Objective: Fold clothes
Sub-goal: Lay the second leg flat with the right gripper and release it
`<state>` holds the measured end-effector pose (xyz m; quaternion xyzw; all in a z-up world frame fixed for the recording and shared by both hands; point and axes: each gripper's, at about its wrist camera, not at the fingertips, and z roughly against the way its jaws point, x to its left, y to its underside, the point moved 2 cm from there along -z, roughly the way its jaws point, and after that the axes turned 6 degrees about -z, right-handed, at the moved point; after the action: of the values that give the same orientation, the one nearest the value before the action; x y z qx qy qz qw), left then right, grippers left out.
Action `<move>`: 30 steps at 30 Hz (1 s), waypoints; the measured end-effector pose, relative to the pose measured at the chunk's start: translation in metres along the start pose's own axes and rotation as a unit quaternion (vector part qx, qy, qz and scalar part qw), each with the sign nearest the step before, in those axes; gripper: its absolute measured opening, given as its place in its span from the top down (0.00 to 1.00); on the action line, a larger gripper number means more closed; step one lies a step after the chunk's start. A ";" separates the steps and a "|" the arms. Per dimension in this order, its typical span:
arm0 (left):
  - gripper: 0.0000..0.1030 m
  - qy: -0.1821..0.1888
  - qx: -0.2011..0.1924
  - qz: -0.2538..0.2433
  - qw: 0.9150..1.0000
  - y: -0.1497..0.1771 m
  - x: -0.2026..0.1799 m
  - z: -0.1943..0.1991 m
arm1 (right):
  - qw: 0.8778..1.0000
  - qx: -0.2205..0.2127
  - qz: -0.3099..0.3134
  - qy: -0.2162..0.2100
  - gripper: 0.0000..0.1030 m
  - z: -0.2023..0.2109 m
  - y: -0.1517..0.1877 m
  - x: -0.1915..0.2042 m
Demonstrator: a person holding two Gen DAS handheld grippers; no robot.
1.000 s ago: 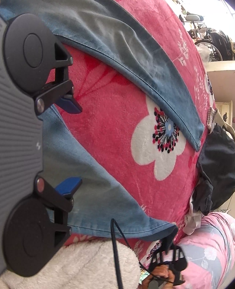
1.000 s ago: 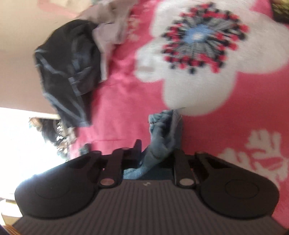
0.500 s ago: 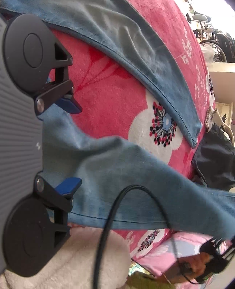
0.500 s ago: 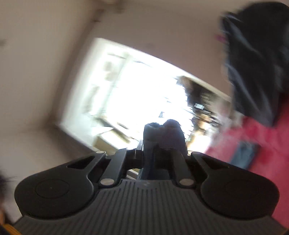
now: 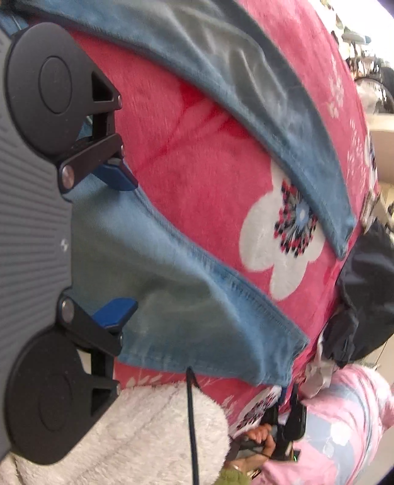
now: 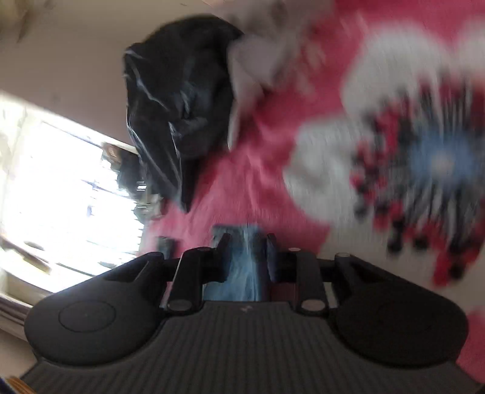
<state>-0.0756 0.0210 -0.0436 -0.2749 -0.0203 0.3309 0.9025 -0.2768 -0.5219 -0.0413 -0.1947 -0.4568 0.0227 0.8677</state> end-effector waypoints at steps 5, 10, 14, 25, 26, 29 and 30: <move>0.23 -0.052 -0.006 0.027 0.998 0.020 0.025 0.032 | 0.989 -0.028 0.148 0.003 0.75 0.008 -0.009 0.068; 0.23 -0.075 0.005 0.052 0.996 0.036 0.049 0.035 | 0.955 0.072 0.283 0.045 0.47 -0.031 0.013 0.116; 0.23 -0.072 0.012 0.051 0.996 0.038 0.056 0.025 | 0.951 0.088 0.281 0.089 0.47 -0.067 0.009 0.108; 0.26 -0.045 0.036 -0.022 0.998 0.035 0.043 -0.007 | 0.938 0.181 0.270 0.118 0.25 -0.125 0.016 0.073; 0.26 -0.046 0.036 -0.028 0.998 0.035 0.042 -0.008 | 0.932 0.190 0.287 0.114 0.28 -0.123 0.020 0.076; 0.42 -0.053 0.034 -0.043 0.997 0.036 0.038 -0.009 | 0.901 0.207 0.363 0.119 0.51 -0.119 0.033 0.085; 0.50 -0.060 0.032 -0.047 0.997 0.035 0.037 -0.009 | 0.891 0.209 0.384 0.121 0.61 -0.117 0.036 0.088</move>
<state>-0.0654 0.0614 -0.0743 -0.2241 -0.0762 0.3048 0.9225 -0.1270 -0.5066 -0.0449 -0.1706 -0.2224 0.4250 0.8607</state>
